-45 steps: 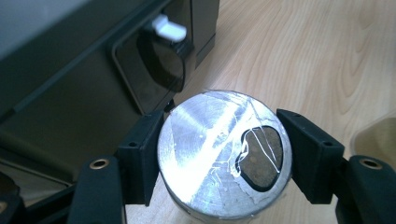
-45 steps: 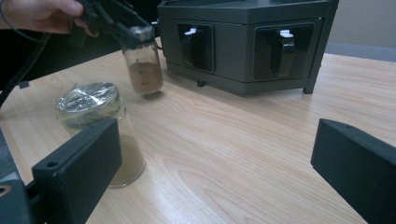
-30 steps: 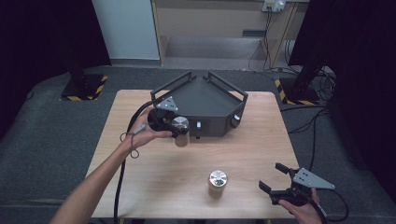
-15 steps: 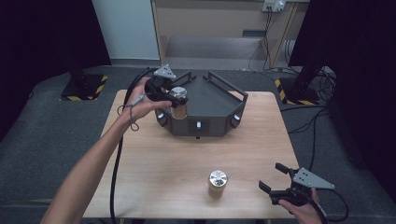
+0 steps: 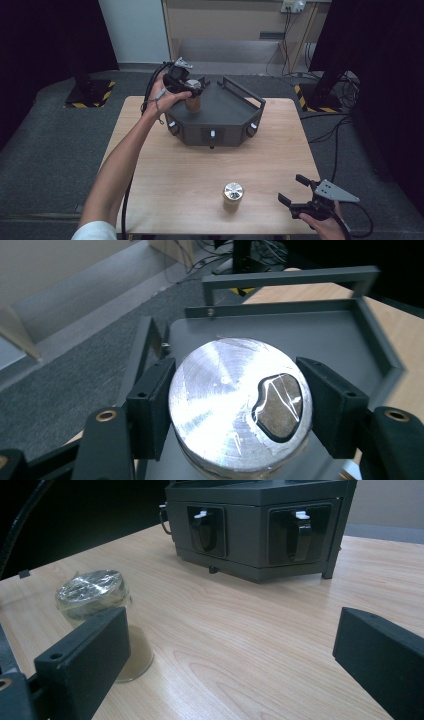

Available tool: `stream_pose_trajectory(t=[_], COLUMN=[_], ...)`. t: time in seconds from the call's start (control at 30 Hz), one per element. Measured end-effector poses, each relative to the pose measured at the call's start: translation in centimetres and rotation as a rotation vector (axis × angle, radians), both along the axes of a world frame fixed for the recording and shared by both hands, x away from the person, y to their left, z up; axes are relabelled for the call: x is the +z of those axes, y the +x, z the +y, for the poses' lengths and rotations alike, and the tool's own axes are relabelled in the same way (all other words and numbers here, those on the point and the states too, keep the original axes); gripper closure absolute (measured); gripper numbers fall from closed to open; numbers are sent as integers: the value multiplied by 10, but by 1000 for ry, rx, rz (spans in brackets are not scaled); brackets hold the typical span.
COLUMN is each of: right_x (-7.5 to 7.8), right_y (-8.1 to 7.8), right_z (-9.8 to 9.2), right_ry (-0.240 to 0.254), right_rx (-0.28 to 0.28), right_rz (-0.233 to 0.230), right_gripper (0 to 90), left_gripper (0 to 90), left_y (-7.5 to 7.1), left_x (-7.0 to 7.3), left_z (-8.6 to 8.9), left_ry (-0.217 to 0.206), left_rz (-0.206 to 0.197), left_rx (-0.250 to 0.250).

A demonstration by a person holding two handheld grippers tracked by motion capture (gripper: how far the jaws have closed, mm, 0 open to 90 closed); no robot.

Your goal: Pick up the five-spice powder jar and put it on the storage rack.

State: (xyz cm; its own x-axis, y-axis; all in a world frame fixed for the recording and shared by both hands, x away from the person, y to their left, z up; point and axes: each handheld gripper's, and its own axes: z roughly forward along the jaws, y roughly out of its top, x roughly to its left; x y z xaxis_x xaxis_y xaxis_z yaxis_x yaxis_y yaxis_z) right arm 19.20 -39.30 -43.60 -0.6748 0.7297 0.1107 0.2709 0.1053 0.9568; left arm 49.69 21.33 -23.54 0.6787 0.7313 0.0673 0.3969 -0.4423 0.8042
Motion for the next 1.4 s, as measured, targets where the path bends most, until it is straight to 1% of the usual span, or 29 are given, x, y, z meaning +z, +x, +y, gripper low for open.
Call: stream_pose_trajectory(t=[0.1, 0.17, 0.27, 0.33, 0.47, 0.6, 0.67, 0.7, 0.8, 0.9, 0.97, 1.0, 1.03, 1.07, 1.1, 1.17, 1.2, 1.23, 1.33, 1.4], right_x=[0, 0, 0, -1, -1, -1, -1, -1, -1, -1, -1, -1, -1, -1, -1, 0, 0, 0, -1, 0], right_y=[0, 0, 0, 0, 1, 1, 0, 0, 1, 0, 0, 1, 1, 1, 1, 0, 0, 0, 0, 0], right_z=[0, 0, -1, -2, -2, -2, -2, -2, -2, -2, -2, -2, -2, -2, -2, -1, -2, -2, -2, -2], right_ry=[0, 1, 2, 3, 5, 5, 5, 4, 5, 4, 5, 5, 4, 3, 2, 2, 2, 3, 6, 4], right_rx=[0, 0, -3, -4, -3, -5, -6, -6, -5, -5, -5, -5, -4, -3, -3, -3, -3, -5, -4, -3], right_rz=[0, 0, 1, 3, 5, 5, 4, 4, 5, 5, 4, 5, 6, 6, 6, 4, 3, 4, 5, 6], right_gripper=[24, 25, 25, 25, 25, 25, 25, 25, 25, 25, 25, 25, 25, 25, 25, 25, 25, 25, 25, 25], left_gripper=[341, 341, 341, 341, 341, 341, 341, 341, 341, 340, 336, 320, 232, 152, 127, 88, 64, 60, 49, 41], left_y=[11, 15, 21, 22, 26, 29, 30, 31, 31, 30, 29, 31, 33, 30, 27, 28, 27, 27, 25, 22], left_x=[-6, -11, -14, -17, -17, -20, -21, -22, -25, -25, -26, -27, -29, -29, -29, -26, -23, -20, -9, -1], left_z=[-4, -4, -3, -2, -4, -5, -5, -4, 0, -2, -4, -1, 0, -2, -2, -1, -2, -2, 0, 3], left_ry=[11, 0, -14, -33, -24, -27, -22, -28, -52, -41, -36, -61, -103, -100, -107, -123, -116, -111, -117, -144], left_rz=[19, 22, 31, 30, 35, 48, 50, 54, 56, 47, 40, 55, 77, 58, 28, 32, 27, 24, 11, 2], left_rx=[26, 44, 57, 65, 56, 59, 52, 49, 55, 44, 45, 42, 60, 78, 81, 81, 84, 81, 76, 76])
